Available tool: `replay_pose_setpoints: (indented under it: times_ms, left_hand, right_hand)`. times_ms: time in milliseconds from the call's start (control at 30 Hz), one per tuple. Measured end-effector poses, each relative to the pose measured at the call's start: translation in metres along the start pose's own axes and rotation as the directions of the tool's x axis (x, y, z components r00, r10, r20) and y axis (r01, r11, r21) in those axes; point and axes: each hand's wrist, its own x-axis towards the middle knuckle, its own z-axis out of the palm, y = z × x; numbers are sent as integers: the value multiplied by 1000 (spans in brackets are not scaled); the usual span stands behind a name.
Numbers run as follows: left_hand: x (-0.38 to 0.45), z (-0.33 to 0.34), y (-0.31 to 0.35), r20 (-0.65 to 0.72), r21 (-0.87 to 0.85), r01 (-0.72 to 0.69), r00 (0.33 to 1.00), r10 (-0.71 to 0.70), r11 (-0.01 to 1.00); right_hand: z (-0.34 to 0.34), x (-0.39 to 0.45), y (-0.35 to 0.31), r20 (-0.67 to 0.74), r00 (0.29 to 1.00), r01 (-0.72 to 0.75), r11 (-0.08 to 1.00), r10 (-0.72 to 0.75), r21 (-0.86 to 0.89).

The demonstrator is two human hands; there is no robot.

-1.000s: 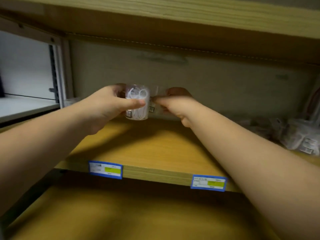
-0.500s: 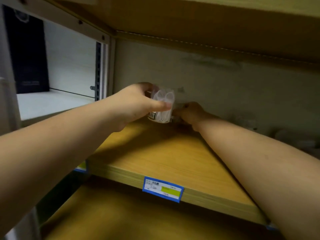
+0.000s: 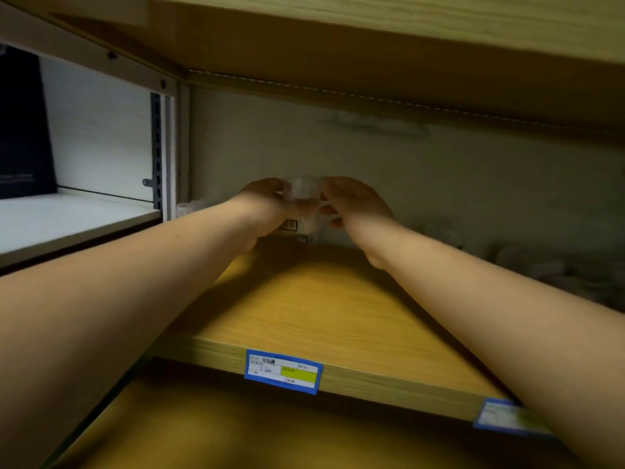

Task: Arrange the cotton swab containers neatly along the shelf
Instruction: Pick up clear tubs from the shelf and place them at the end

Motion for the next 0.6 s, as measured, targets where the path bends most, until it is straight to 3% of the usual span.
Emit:
replay_pose_setpoints:
  times_ms: [67,233,400,600]
  left_hand:
    - [5,6,4,-3,-11,21,1000,-21,1000]
    - [14,13,11,147,-74,67,988,-56,995]
    - [25,6,1,218,-128,112,973,-82,985]
    - [30,-1,-10,200,-141,105,977,-76,984]
  right_hand:
    - [-2,1,7,79,997,-10,999,13,-47]
    - [-8,11,16,-32,998,-61,998,62,8]
    - [-13,16,23,28,990,-139,990,139,7]
    - [-4,17,32,91,982,-164,986,164,-5]
